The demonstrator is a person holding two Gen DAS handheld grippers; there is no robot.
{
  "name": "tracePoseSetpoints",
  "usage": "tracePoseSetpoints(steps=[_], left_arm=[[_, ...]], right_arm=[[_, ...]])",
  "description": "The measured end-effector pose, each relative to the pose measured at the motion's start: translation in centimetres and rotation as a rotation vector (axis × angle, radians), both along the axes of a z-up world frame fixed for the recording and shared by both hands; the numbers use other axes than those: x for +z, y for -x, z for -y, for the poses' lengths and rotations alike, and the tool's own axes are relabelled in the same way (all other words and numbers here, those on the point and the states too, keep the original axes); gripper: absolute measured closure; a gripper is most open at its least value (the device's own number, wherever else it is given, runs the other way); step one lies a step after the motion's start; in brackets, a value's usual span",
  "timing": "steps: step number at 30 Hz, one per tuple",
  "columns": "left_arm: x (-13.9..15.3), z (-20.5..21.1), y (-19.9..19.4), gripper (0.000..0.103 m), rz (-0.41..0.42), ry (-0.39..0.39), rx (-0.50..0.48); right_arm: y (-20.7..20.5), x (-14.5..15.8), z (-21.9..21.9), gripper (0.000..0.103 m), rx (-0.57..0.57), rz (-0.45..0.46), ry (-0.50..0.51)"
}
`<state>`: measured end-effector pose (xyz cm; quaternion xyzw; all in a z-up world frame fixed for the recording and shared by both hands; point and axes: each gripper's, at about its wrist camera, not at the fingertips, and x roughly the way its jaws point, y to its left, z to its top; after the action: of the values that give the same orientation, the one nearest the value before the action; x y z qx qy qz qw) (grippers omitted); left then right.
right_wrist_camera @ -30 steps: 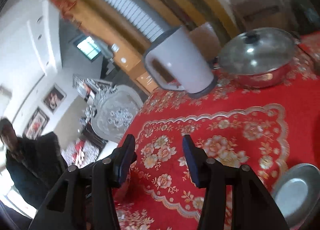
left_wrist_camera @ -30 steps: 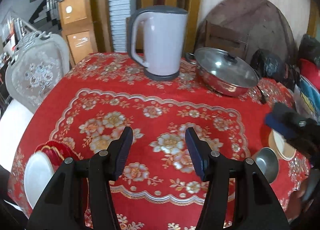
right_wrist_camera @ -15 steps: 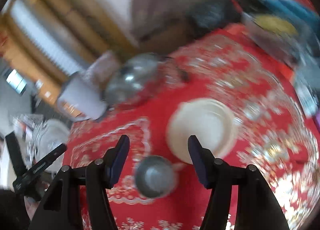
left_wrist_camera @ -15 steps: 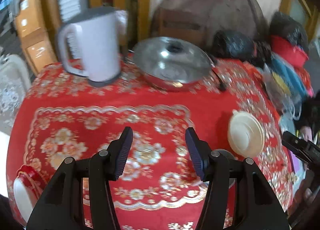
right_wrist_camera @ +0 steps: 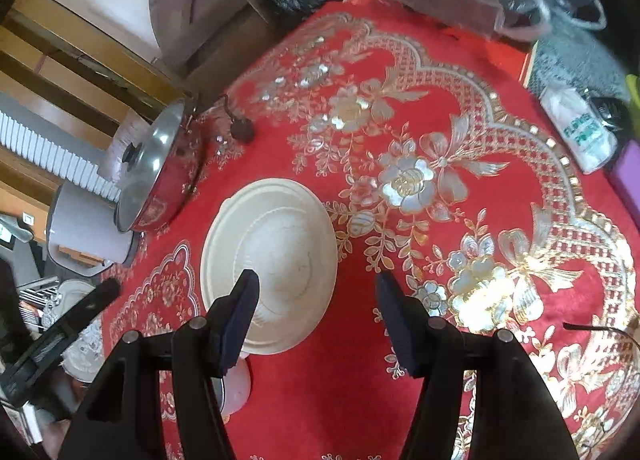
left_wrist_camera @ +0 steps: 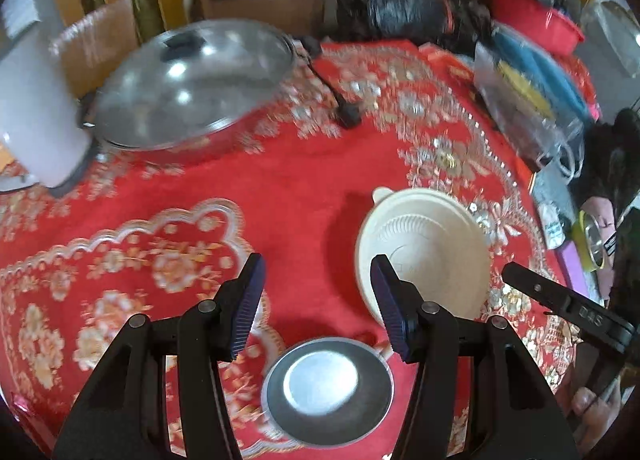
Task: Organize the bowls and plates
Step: 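Move both grippers to the cream plastic bowl and close on its rim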
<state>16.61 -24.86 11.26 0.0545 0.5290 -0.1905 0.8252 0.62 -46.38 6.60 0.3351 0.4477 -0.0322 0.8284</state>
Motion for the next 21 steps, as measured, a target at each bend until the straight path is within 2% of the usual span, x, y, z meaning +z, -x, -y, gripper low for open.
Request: tracePoseSetpoints(steps=[6, 13, 18, 19, 21], left_arm=[[-2.4, 2.4, -0.9, 0.048, -0.068, 0.028, -0.052], [-5.6, 3.7, -1.9, 0.048, -0.155, -0.036, -0.056], [-7.8, 4.2, -2.1, 0.048, -0.220, -0.047, -0.066], [-8.1, 4.3, -2.0, 0.048, -0.222, -0.051, -0.068], [-8.6, 4.4, -2.0, 0.050, -0.227, -0.064, -0.060]], right_arm=[[-1.7, -0.5, -0.4, 0.042, 0.037, -0.015, 0.011], [-3.2, -2.0, -0.9, 0.042, 0.061, -0.056, 0.008], [-4.0, -2.7, -1.5, 0.043, 0.083, -0.074, 0.010], [-4.2, -2.9, -1.6, 0.044, 0.090, -0.082, 0.014], [-4.5, -3.3, -1.8, 0.061, 0.098, -0.098, 0.010]])
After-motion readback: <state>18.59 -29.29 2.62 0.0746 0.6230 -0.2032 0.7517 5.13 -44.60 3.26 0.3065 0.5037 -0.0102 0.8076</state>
